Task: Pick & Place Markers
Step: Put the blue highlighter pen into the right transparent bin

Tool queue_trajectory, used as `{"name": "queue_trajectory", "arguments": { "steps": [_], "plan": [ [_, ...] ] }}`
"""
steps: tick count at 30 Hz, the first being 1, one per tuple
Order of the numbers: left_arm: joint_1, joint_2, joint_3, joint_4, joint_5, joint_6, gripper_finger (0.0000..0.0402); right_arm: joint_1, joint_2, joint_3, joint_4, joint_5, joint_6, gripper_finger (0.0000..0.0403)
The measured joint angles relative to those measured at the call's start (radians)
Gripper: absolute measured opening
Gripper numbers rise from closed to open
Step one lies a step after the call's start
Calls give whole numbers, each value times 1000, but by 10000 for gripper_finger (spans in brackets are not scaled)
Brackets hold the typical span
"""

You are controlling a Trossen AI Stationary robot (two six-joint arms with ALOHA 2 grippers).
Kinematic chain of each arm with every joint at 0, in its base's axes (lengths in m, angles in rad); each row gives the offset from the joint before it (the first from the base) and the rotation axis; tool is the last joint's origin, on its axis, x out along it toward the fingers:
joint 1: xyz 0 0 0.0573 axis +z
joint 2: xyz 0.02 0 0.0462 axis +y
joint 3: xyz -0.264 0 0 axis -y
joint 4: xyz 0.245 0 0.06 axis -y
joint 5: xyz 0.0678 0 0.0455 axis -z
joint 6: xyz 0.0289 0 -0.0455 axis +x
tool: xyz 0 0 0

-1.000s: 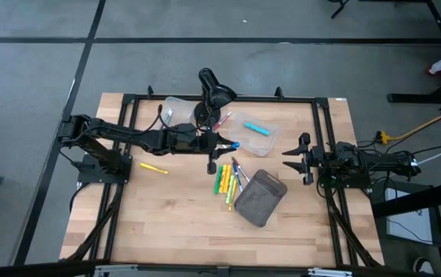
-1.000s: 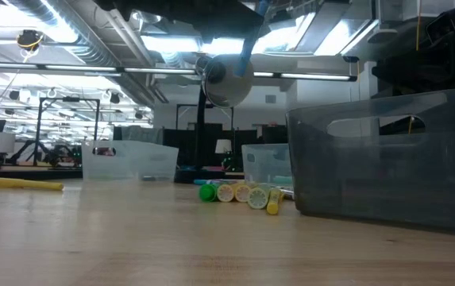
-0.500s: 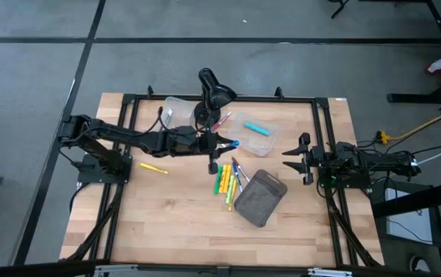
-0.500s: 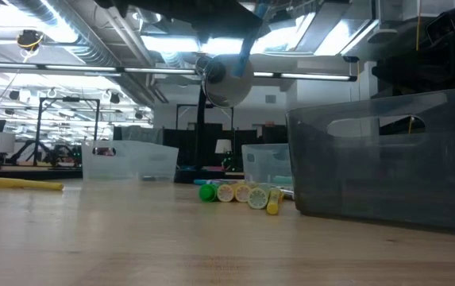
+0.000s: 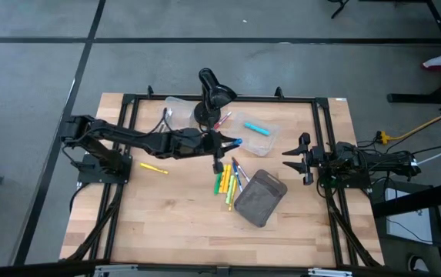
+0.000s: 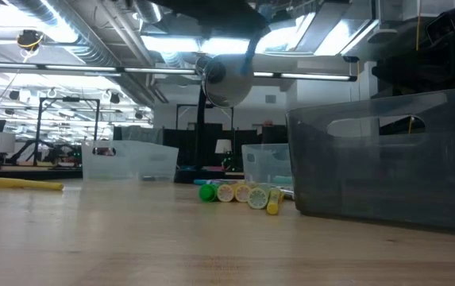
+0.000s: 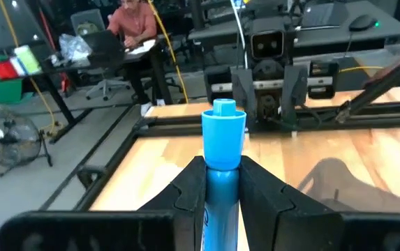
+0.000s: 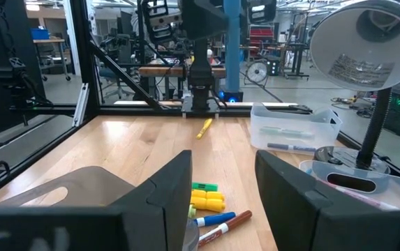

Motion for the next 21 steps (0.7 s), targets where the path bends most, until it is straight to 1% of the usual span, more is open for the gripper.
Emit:
{"name": "queue_trajectory", "arguments": {
  "steps": [5, 9, 11, 16, 21],
  "plan": [
    [-13, 101, 105, -36, -10, 101, 58, 0, 0, 0, 0, 0, 0, 157],
    [-20, 160, 184, -45, -79, 177, 58, 0, 0, 0, 0, 0, 0, 157],
    [-18, 181, 219, -42, -89, 206, 58, 0, 0, 0, 0, 0, 0, 157],
    [-18, 234, 286, -45, -90, 281, 58, 0, 0, 0, 0, 0, 0, 157],
    [-16, 290, 317, -49, -107, 374, 58, 0, 0, 0, 0, 0, 0, 157]
  ]
}}
